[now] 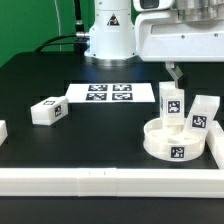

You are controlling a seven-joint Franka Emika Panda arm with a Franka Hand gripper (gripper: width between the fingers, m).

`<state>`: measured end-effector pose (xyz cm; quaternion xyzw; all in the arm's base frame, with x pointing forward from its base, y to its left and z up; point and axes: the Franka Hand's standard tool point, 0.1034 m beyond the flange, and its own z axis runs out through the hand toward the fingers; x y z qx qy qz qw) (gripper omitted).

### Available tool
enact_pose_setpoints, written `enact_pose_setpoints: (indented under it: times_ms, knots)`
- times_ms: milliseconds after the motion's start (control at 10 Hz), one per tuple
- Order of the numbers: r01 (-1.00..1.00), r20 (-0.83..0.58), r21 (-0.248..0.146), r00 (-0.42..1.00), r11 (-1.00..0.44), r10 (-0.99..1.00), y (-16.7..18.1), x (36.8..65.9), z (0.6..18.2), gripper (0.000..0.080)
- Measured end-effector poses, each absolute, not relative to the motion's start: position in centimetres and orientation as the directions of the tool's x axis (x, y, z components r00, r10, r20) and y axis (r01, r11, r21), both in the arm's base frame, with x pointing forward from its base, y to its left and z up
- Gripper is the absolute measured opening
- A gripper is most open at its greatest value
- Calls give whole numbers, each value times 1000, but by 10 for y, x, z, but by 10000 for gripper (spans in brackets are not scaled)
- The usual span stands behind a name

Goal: Assemble stool

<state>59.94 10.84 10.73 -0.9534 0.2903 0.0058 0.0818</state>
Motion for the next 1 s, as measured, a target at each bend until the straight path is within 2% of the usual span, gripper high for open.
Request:
enact_pose_setpoints:
  times_ms: [300, 400, 500, 700, 1000]
  knots:
    - [-365, -23, -155, 930, -918, -366, 107, 599, 107, 649]
    - [-168, 14, -121, 985, -978, -171, 107, 599, 108, 649]
    - [-53, 27, -107, 998, -993, -56, 109, 599, 108, 649]
    - [166, 46, -90, 986, -982, 163, 108, 598, 107, 649]
    - [365, 59, -73, 931, -928, 361, 105, 598, 105, 649]
